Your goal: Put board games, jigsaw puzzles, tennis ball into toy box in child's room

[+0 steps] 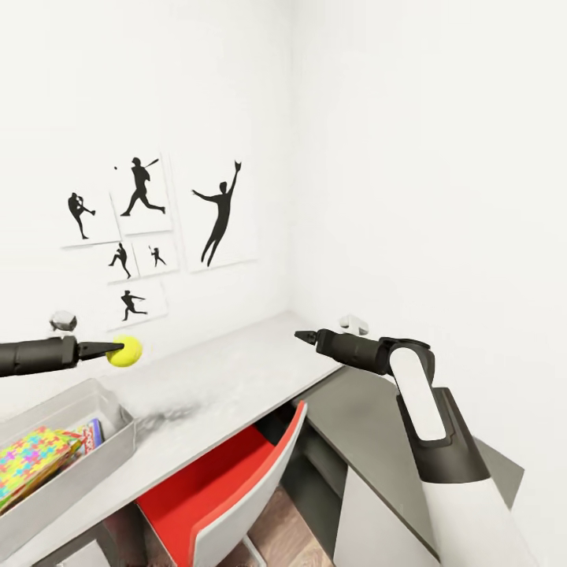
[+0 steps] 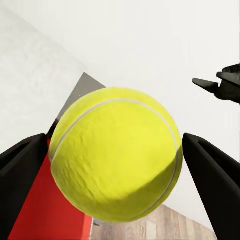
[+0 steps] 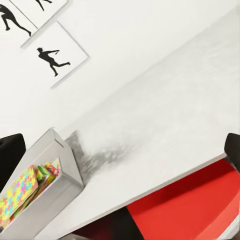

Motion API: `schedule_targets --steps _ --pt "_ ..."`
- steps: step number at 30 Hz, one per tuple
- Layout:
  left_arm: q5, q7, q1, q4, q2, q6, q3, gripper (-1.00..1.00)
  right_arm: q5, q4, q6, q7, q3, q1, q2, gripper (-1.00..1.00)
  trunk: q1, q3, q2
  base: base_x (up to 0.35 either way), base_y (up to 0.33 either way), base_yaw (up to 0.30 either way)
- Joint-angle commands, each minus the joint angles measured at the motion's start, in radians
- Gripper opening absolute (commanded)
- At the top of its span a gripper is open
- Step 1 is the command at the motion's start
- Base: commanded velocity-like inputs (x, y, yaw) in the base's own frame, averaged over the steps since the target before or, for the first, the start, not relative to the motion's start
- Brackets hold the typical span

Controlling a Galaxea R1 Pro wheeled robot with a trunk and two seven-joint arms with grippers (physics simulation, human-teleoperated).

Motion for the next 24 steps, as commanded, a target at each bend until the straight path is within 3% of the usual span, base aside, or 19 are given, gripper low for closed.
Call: schedule_targets --steps 1,4,9,15,19,21,24 --pt "0.000 -0.016 0.000 0.000 0.013 0.008 0.000 -1.00 -0.010 -0.001 0.002 -0.011 0.000 0.000 0.000 1.00 0.000 -0.001 -0.001 0.000 0.000 0.289" --pt "-0.003 -0.035 0.000 0.000 0.050 0.008 -0.002 -1.00 -0.010 -0.001 0.002 -0.011 0.000 0.000 0.000 1.00 0.000 -0.001 -0.001 0.000 0.000 0.289" --pt "-0.005 -0.042 0.000 -0.001 0.090 0.008 -0.003 -1.00 -0.010 -0.001 0.002 -0.011 0.000 0.001 0.000 1.00 0.000 -0.001 -0.001 0.000 0.000 0.289" --pt "-0.014 -0.042 0.002 -0.001 0.108 0.008 -0.004 -1.00 -0.009 -0.001 0.002 -0.011 0.001 0.001 0.000 1.00 0.000 -0.001 -0.001 0.000 0.000 0.289" --pt "-0.067 -0.042 0.003 -0.001 0.110 0.008 -0.005 -1.00 -0.009 -0.001 0.002 -0.011 0.002 0.001 0.000 1.00 0.000 -0.001 -0.001 0.000 0.000 0.289" --pt "-0.117 -0.042 0.003 -0.001 0.109 0.008 -0.006 -1.00 -0.009 -0.001 0.002 -0.011 0.002 0.001 -0.001 1.00 0.000 -0.001 -0.001 0.000 0.000 0.289" --pt "-0.144 -0.042 0.003 -0.001 0.109 0.008 -0.006 -1.00 -0.009 0.000 0.002 -0.011 0.002 0.001 -0.001 1.00 0.000 -0.001 -0.001 0.000 0.000 0.289"
